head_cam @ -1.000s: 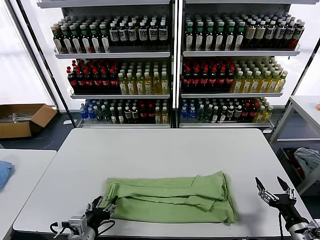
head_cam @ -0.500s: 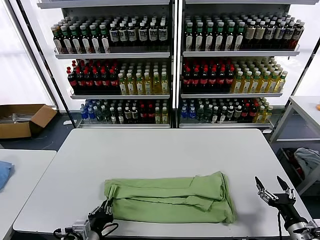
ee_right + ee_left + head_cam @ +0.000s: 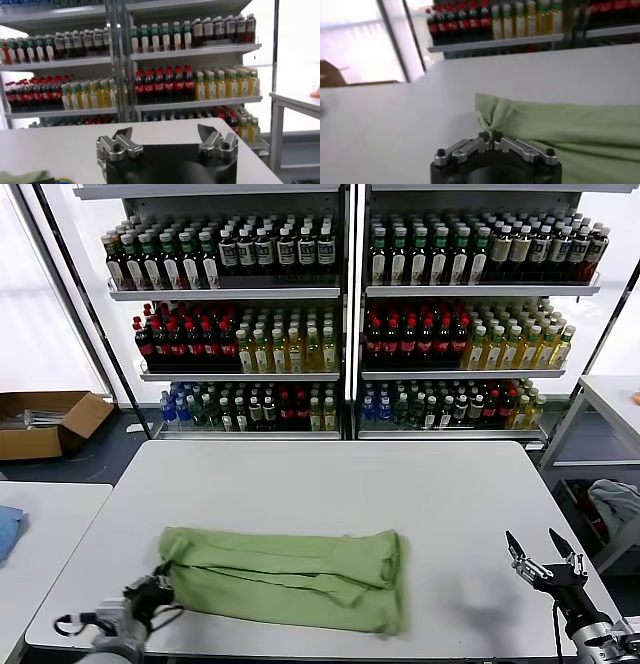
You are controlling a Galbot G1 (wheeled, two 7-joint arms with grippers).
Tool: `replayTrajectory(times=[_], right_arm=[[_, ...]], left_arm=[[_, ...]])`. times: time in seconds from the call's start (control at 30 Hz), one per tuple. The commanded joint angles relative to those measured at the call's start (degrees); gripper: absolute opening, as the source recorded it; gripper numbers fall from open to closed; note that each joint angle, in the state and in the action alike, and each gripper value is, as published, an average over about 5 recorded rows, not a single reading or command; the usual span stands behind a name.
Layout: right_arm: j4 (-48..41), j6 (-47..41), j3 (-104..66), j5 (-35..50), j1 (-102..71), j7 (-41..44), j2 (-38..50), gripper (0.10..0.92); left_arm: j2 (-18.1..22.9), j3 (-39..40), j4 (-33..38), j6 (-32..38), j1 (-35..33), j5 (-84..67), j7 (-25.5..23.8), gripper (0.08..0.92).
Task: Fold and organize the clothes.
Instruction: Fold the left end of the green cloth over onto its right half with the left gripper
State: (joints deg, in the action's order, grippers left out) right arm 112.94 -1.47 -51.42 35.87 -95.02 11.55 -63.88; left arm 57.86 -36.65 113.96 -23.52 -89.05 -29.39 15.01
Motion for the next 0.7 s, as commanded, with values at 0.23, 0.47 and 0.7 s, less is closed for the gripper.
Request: replayTrajectory(times=[0.23, 0.47, 0.7], right_arm=[[1.96, -0.15, 0.39, -0.06, 0.03, -0.13, -0.43, 0.823], [2.94, -0.19, -0.92, -0.17, -1.12, -0.16, -1.19, 0.823], [3.18, -0.45, -1.17, -0.84, -0.95, -0.18, -1.87, 0.823]], left_arm=[[-12.18, -17.36, 0.87, -0.4, 5.11, -8.43, -8.45, 0.092], [-2.68, -4.14, 16.38, -0.36, 0.65, -7.93, -7.25, 0.092], [4.41, 4.53, 20.58, -0.43, -0.47, -7.1, -5.6, 0.092]])
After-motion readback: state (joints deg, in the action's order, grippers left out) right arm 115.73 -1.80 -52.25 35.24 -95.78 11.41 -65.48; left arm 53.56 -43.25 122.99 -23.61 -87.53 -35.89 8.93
